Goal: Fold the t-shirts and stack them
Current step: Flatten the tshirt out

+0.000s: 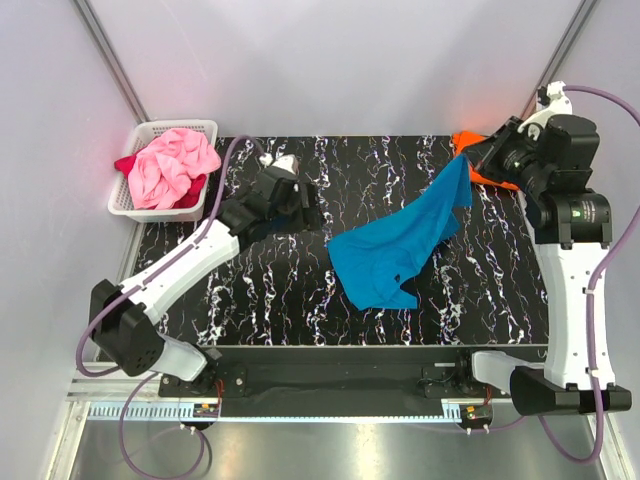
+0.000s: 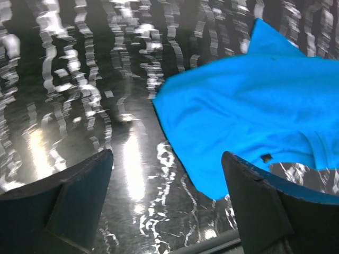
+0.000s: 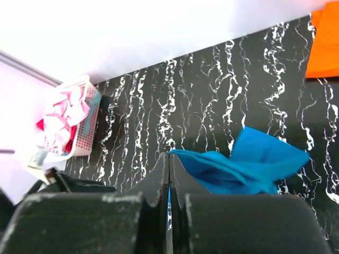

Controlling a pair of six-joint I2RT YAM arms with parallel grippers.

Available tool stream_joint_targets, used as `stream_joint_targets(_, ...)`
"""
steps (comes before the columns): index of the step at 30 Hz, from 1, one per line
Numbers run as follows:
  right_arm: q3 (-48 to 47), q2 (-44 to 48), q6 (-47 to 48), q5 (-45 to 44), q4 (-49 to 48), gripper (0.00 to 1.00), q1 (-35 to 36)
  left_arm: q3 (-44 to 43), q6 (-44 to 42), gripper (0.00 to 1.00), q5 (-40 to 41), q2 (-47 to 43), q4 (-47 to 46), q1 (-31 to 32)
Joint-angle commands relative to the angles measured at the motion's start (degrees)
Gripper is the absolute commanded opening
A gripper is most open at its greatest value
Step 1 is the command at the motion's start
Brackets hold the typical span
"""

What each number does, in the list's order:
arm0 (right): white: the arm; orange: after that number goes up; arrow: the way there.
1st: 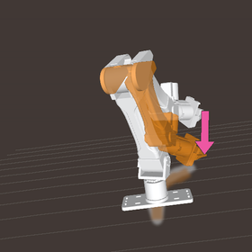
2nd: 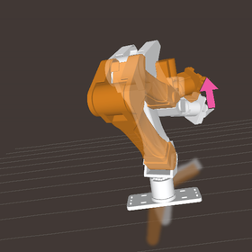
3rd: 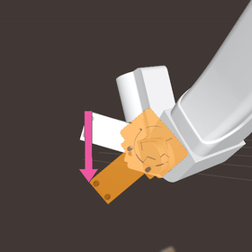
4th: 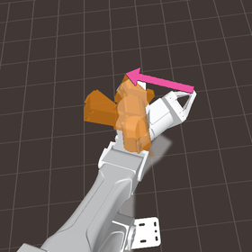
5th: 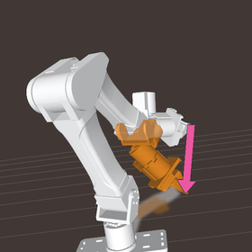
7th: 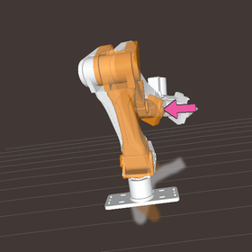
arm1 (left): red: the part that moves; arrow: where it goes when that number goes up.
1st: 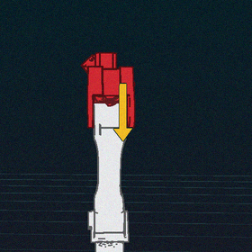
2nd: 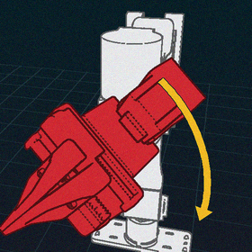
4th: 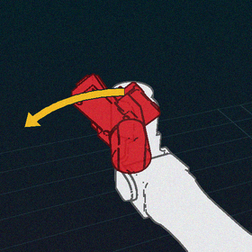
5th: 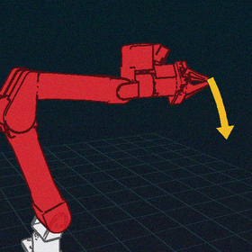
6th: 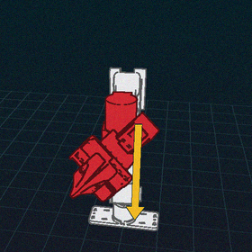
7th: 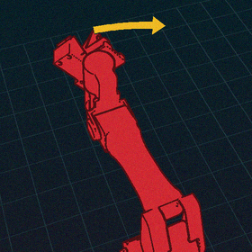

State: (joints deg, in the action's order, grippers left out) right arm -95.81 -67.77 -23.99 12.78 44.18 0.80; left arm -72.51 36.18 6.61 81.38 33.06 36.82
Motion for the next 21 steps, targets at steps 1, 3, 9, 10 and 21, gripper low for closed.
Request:
stream_joint_targets(1,-6.12,1.06,2.1,4.09,-0.5,0.0,0.26,-4.73,-5.14,0.85,-9.41,0.79,-5.54,3.25)
stream_joint_targets(3,-9.2,0.18,2.19,4.8,-0.24,0.0,0.26,-5.88,-10.05,0.86,-7.69,0.88,-6.69,9.65)
stream_joint_targets(9,-29.83,-9.38,3.77,5.33,6.35,0.0,0.34,-8.0,-10.44,0.89,-2.31,3.25,-6.78,19.34)
stream_joint_targets(10,-31.7,-10.36,4.21,5.42,8.01,0.0,0.26,-7.65,-10.17,0.89,-1.78,3.6,-6.87,19.78)
stream_joint_targets(21,-10.05,-5.46,2.81,-12.39,8.91,0.21,0.34,-14.84,-11.58,0.91,2.08,16.42,-0.82,25.75)
